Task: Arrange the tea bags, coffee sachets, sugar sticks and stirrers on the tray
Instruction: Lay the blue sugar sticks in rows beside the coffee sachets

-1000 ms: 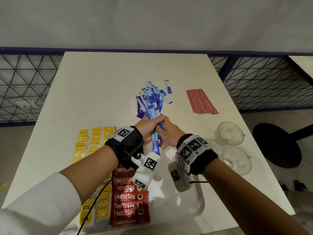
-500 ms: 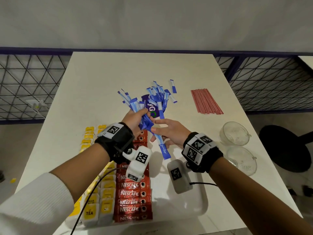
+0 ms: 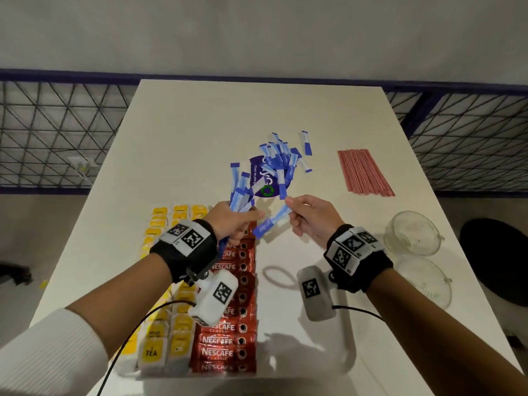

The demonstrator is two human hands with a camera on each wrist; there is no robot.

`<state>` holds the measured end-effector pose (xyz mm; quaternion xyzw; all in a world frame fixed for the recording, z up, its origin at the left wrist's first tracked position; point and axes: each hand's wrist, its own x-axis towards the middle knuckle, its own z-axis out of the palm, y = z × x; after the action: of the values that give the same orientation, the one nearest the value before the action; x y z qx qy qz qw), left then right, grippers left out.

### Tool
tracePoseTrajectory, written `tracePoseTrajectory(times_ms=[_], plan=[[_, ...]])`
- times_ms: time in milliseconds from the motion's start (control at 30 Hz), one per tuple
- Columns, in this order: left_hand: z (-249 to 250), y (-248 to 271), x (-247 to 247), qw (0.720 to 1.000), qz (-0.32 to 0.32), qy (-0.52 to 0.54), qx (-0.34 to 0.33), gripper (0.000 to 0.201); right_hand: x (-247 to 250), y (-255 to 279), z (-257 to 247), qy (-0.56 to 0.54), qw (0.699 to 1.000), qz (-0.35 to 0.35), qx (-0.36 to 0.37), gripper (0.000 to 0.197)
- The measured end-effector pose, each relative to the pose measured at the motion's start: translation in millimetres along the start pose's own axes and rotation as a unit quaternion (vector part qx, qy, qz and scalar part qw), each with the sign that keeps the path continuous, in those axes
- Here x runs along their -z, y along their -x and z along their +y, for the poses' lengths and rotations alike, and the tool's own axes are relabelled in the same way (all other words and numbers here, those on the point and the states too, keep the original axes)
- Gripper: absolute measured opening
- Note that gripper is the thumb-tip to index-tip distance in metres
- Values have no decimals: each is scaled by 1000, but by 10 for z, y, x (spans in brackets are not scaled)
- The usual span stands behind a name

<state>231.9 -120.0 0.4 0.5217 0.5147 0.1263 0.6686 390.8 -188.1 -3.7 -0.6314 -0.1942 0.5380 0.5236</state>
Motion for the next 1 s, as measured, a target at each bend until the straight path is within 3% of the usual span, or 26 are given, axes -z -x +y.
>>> tracePoseTrajectory(times_ms=[100,367,767,933,1000], plan=[[4,-10,-6,1000,-16,10,8,16,27,-15,-7,-28,1000,-5,2,20],[-28,-79,8,999,-20,-18,21,20,123,-26,-9,-43,999,-28,-17,16],[-34,-134,46,996,-25,-80,31,37,297,-101,75,181,979,-85,-25,11],[-47,-134,91,995,-20,-97,29,28,340,-142,141,216,973,-53,-58,4],[-51,-137,127,995,-15,-97,23,23,368,-186,210,229,969,-29,-85,19]])
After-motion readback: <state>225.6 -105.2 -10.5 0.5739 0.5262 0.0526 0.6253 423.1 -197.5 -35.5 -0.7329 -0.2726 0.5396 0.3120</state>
